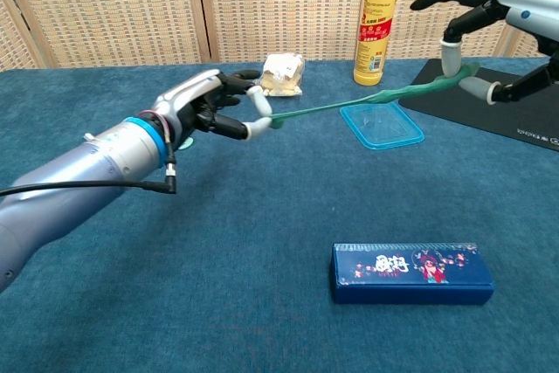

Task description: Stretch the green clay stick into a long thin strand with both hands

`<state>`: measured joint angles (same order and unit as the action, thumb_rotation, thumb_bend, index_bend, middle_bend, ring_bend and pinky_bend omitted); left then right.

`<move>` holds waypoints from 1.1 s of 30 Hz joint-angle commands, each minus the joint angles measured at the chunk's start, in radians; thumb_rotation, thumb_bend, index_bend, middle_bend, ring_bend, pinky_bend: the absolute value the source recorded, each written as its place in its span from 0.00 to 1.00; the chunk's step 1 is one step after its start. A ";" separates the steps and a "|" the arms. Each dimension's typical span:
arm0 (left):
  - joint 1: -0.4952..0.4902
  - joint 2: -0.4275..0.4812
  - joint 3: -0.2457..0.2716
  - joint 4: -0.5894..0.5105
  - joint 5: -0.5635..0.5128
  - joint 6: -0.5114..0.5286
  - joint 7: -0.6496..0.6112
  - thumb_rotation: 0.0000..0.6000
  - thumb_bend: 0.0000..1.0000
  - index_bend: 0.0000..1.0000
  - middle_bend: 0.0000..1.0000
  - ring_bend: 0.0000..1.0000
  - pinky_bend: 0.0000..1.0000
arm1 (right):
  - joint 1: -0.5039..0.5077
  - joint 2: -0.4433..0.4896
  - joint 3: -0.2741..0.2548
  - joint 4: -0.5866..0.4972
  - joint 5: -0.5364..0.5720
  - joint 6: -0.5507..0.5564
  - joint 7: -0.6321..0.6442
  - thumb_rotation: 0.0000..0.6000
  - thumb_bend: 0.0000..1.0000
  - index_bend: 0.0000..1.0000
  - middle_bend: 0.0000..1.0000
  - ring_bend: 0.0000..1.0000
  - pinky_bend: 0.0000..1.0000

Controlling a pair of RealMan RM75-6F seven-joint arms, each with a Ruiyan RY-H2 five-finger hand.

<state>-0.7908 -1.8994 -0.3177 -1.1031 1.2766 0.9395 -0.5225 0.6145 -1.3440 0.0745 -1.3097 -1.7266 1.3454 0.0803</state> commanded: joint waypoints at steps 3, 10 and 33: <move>0.022 0.040 0.007 0.011 -0.003 0.005 -0.005 1.00 0.56 0.83 0.00 0.00 0.00 | -0.006 0.009 0.001 0.006 0.005 0.007 0.002 1.00 0.62 0.82 0.18 0.00 0.00; 0.061 0.108 0.025 0.037 0.002 0.023 -0.005 1.00 0.56 0.83 0.00 0.00 0.00 | -0.018 0.025 0.001 0.021 0.014 0.016 0.002 1.00 0.62 0.82 0.18 0.00 0.00; 0.164 0.333 0.021 0.165 -0.032 0.048 -0.041 1.00 0.56 0.84 0.00 0.00 0.00 | -0.109 0.086 -0.011 0.161 0.066 0.077 0.075 1.00 0.62 0.82 0.18 0.00 0.00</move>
<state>-0.6313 -1.5742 -0.2941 -0.9431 1.2496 0.9904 -0.5585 0.5129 -1.2626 0.0650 -1.1573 -1.6655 1.4165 0.1472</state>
